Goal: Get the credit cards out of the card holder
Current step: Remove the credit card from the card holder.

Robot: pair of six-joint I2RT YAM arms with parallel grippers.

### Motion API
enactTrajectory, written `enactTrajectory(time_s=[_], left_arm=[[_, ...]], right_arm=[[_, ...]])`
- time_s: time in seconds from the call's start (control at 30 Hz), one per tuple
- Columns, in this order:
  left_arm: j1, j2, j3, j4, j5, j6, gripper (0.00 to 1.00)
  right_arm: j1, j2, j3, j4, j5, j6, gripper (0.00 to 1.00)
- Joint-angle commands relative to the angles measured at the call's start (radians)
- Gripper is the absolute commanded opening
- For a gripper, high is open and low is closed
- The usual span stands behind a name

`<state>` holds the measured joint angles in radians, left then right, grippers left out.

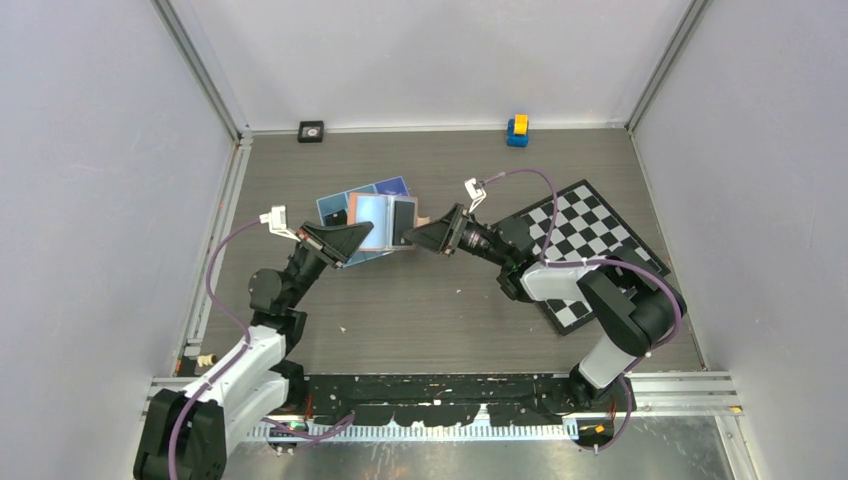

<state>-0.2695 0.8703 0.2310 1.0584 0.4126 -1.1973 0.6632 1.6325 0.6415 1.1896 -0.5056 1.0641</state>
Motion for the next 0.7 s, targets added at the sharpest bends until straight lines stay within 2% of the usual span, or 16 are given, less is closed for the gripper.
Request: enactTrajectory(time_s=[0.0, 0.13, 0.23, 0.47, 0.6, 0.67], left_arm=[[0.004, -0.032, 0.025, 0.001, -0.014, 0.022, 0.00], [0.004, -0.083, 0.025, -0.138, -0.067, 0.068, 0.00], [0.004, -0.097, 0.028, -0.155, -0.066, 0.083, 0.00], [0.004, -0.055, 0.034, -0.137, -0.047, 0.079, 0.00], [0.004, -0.023, 0.040, -0.116, -0.029, 0.066, 0.00], [0.004, -0.014, 0.041, -0.101, -0.024, 0.061, 0.00]], right_arm=[[-0.020, -0.036, 0.015, 0.099, -0.035, 0.017, 0.62], [-0.034, -0.053, 0.005, 0.088, -0.028, 0.018, 0.46], [-0.037, -0.042, 0.021, 0.082, -0.050, 0.038, 0.34], [-0.038, -0.036, 0.031, 0.085, -0.066, 0.050, 0.31], [-0.037, -0.041, 0.045, 0.057, -0.081, 0.049, 0.36], [-0.038, -0.040, 0.049, 0.047, -0.082, 0.050, 0.34]])
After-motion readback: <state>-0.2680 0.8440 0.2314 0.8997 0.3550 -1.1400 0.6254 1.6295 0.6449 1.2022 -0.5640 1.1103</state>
